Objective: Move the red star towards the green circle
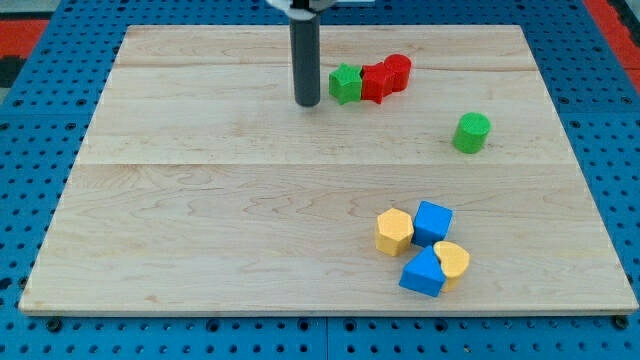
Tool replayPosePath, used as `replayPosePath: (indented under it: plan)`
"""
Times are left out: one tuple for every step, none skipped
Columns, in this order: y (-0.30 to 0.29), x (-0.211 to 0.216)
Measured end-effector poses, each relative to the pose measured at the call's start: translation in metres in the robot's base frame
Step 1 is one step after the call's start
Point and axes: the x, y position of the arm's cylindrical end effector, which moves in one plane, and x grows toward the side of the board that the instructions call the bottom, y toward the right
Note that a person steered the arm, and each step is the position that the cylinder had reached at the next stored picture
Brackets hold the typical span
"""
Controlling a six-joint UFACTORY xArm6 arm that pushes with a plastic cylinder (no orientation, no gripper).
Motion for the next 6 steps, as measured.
replayPosePath:
  plan:
    - [0.001, -0.035]
    - [0.040, -0.042]
    - [0.076, -0.038]
    - [0.101, -0.033]
    - [0.124, -0.025]
    - [0.092, -0.026]
